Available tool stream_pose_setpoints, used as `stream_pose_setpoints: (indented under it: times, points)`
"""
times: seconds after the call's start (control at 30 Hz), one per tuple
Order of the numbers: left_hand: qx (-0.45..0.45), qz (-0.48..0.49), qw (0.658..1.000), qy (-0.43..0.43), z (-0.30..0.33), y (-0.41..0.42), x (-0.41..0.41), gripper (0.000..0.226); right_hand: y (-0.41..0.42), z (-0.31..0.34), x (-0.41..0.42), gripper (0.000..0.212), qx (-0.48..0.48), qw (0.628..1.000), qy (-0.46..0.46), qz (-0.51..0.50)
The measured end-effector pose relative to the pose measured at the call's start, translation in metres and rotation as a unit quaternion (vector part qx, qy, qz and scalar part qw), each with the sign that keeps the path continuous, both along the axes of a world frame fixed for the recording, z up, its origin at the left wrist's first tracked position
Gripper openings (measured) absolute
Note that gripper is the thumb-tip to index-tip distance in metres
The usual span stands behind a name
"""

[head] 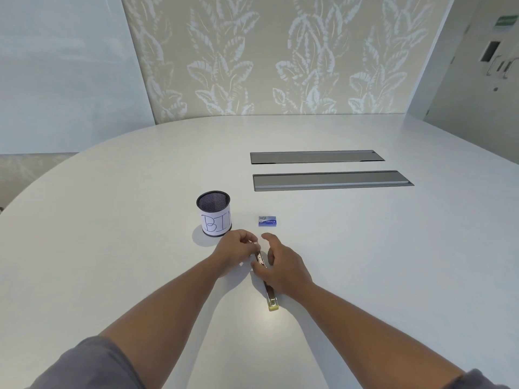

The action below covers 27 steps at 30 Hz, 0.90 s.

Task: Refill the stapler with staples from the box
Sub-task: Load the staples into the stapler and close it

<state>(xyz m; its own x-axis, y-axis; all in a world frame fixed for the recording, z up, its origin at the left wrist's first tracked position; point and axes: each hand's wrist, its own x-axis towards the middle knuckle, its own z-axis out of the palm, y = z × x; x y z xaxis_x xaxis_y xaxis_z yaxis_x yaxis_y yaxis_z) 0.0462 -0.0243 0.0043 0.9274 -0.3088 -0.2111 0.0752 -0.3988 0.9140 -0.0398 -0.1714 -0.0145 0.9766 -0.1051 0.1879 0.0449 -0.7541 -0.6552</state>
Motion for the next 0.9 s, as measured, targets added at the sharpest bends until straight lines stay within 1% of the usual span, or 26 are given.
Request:
stream_pose_setpoints:
  times: [0.07,0.23,0.3,0.4,0.53,0.73,0.9]
  points:
    - [0.01,-0.003,1.0,-0.023,-0.003,-0.001,-0.003,0.019,0.001,0.002,-0.003,0.069,-0.003,1.0,0.011,0.009]
    - [0.032,0.002,0.997,-0.067,-0.005,-0.002,-0.005,0.015,-0.002,0.006,-0.008,0.077,0.005,0.999,0.034,0.026]
    - [0.037,0.003,0.996,-0.075,-0.005,-0.001,-0.006,0.013,-0.001,0.011,-0.009,0.086,-0.027,0.996,0.065,0.045]
    - [0.038,0.009,0.996,-0.08,-0.006,-0.001,-0.007,0.009,0.0,0.021,-0.011,0.095,-0.102,0.984,0.127,0.071]
    - [0.033,0.021,0.996,-0.08,-0.009,-0.002,-0.009,0.01,0.004,0.03,-0.013,0.094,-0.139,0.975,0.166,0.058]
    - [0.026,0.038,0.997,-0.061,-0.011,-0.002,-0.01,0.016,0.004,0.034,-0.021,0.095,-0.165,0.976,0.146,-0.003]
    - [0.03,0.052,0.996,-0.066,-0.012,-0.004,-0.012,0.017,0.002,0.042,-0.021,0.086,-0.155,0.979,0.132,-0.021]
